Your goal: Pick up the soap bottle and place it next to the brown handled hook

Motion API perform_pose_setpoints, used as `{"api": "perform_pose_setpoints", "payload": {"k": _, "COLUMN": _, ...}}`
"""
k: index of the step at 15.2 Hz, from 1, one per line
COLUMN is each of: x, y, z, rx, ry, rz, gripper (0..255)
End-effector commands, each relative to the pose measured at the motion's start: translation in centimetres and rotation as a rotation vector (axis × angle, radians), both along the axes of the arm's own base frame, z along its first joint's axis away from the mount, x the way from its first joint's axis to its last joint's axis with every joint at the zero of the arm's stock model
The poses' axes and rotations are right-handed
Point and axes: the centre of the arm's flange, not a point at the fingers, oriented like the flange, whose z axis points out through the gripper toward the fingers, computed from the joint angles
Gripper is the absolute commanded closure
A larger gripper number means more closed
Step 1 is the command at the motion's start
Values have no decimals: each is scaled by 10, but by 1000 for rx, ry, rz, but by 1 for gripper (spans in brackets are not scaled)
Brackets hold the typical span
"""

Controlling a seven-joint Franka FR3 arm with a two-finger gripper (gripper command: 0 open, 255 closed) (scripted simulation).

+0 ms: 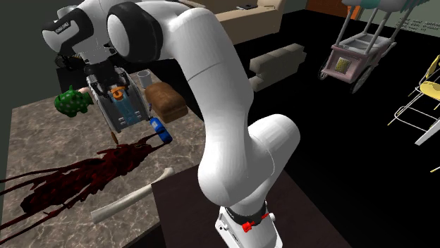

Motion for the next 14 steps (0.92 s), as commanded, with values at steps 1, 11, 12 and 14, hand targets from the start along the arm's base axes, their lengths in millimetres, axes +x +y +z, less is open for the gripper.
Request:
{"api": "perform_pose_setpoints", "payload": {"k": 1, "x": -1, "y": -1, "z": -11, "rx": -1, "ry": -1, "rz": -1, "gripper": 255}}
{"api": "perform_pose_setpoints", "payload": {"k": 11, "x": -1, "y": -1, "z": -63, "rx": -1, "ry": -1, "rz": -1, "gripper": 255}}
{"api": "perform_pose_setpoints", "payload": {"k": 12, "x": -1, "y": -1, "z": -69, "rx": -1, "ry": -1, "rz": -1, "gripper": 255}}
{"api": "perform_pose_setpoints", "payload": {"k": 14, "x": -1, "y": -1, "z": -79, "rx": -1, "ry": -1, "rz": -1, "gripper": 255}}
